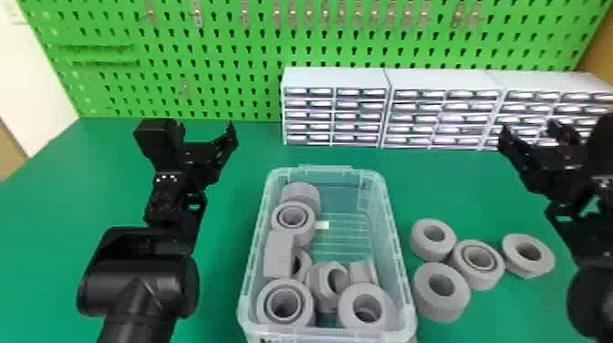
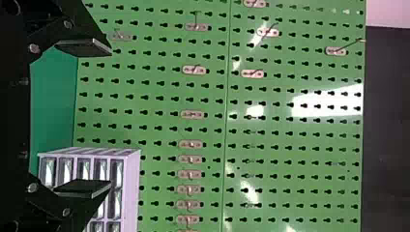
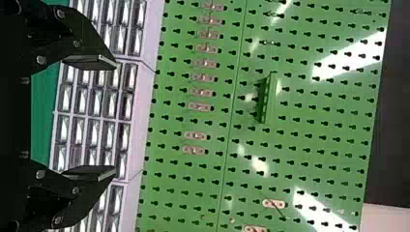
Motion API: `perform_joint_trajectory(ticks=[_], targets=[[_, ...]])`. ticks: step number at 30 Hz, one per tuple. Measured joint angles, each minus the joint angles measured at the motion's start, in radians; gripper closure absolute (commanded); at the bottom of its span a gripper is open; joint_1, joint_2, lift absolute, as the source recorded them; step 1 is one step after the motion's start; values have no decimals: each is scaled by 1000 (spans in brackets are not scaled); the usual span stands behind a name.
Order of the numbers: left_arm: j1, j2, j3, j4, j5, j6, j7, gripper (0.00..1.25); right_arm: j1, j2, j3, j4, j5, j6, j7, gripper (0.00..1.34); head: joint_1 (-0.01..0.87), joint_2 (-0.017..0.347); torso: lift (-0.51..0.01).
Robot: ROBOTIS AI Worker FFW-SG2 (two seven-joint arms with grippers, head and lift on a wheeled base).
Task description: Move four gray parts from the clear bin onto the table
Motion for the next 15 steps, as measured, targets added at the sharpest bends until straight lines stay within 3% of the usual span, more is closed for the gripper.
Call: perform_joint_trajectory(ticks=[15], targets=[[-2,0,3,4,-10,1,0,295,-10,-7,28,10,4,4,0,492,693,72,-52]])
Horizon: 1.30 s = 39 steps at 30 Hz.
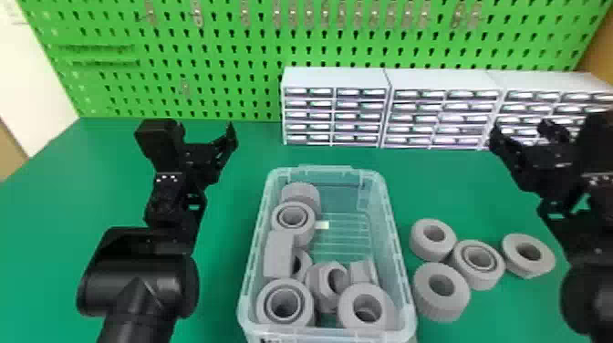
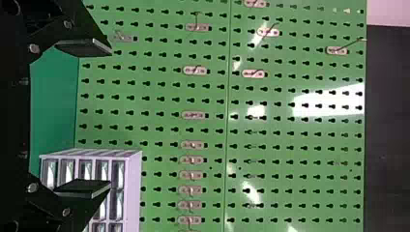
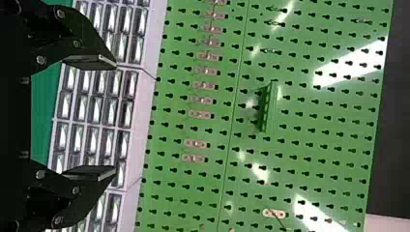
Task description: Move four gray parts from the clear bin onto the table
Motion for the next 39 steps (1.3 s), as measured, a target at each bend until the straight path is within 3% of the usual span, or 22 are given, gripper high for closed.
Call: perform_joint_trajectory(ticks=[39], targets=[[3,0,30,0,-12,5,0,295,-5,-11,35,11,-9,6,0,492,693,72,-52]])
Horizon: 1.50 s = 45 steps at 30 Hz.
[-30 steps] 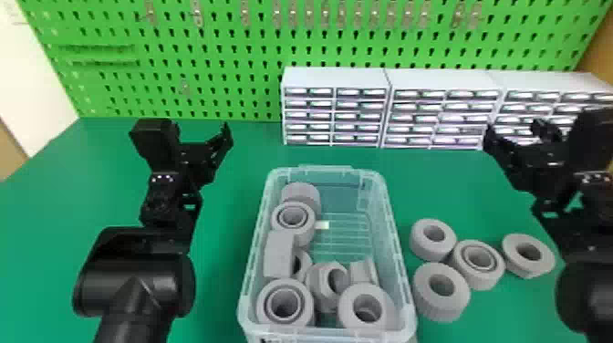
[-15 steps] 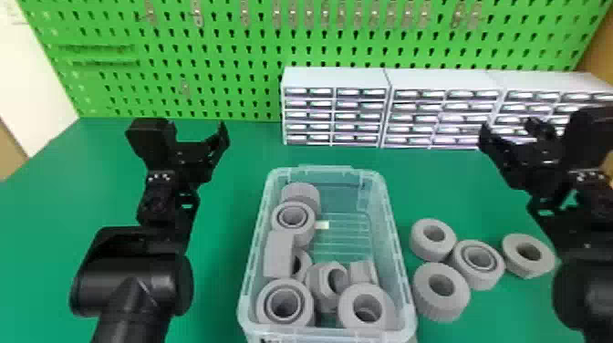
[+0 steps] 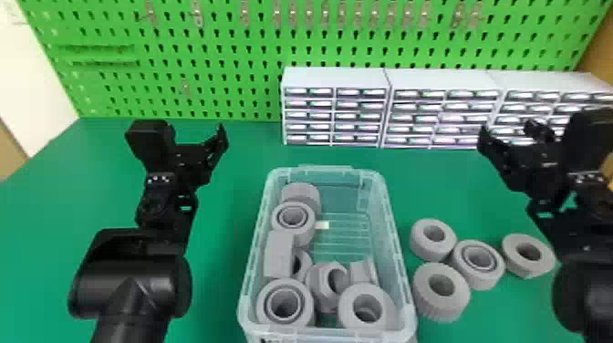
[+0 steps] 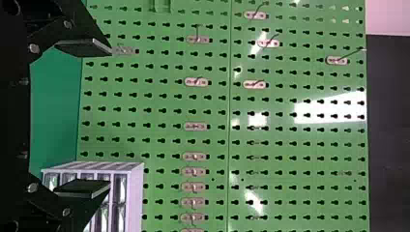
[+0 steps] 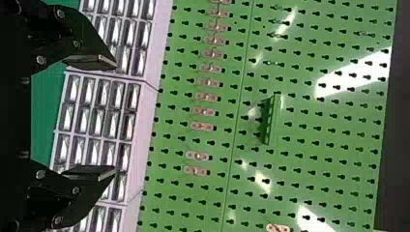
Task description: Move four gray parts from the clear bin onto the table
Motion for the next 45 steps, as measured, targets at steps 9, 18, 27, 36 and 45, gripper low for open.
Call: perform_joint_trajectory(ticks=[9,18,27,36,45], targets=[[-4,0,-15,8,-3,7,0,295,10,4,-21,-4,-10,1,0,492,693,72,-52],[-10,0,-18,12,-1,7,0,295,14,14,-27,-8,-13,1,0,492,693,72,-52],[-11,0,-18,12,0,7,0,295,14,12,-22,-8,-16,1,0,492,693,72,-52],[-11,0,-15,12,3,10,0,295,16,12,-20,-8,-19,1,0,492,693,72,-52],[-12,0,-17,12,5,12,0,295,19,13,-20,-8,-25,1,0,492,693,72,-52]])
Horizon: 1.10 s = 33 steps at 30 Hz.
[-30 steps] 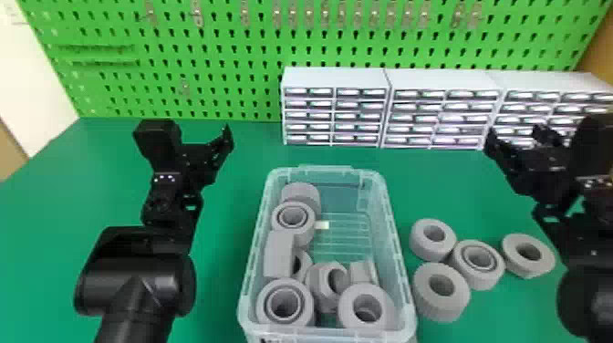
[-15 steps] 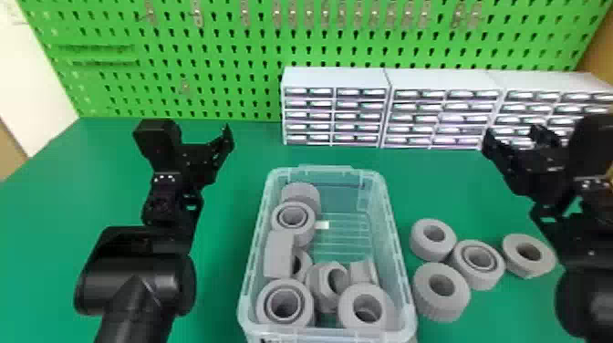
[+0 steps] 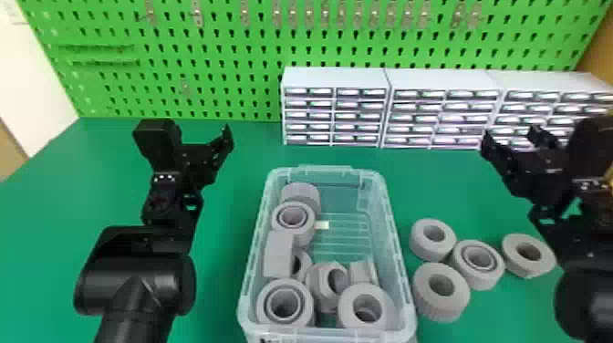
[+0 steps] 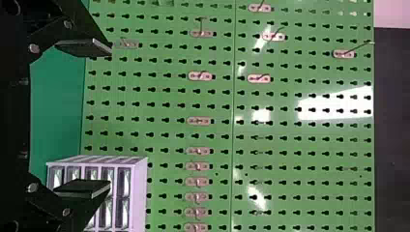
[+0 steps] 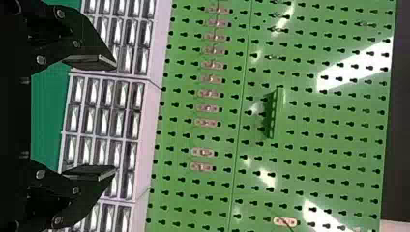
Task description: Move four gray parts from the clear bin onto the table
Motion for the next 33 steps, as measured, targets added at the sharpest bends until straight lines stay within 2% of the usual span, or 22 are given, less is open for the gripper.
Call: perform_joint_trajectory(ticks=[33], targets=[[-1,0,11,0,-16,1,0,295,10,0,5,5,-3,4,0,492,693,72,-52]])
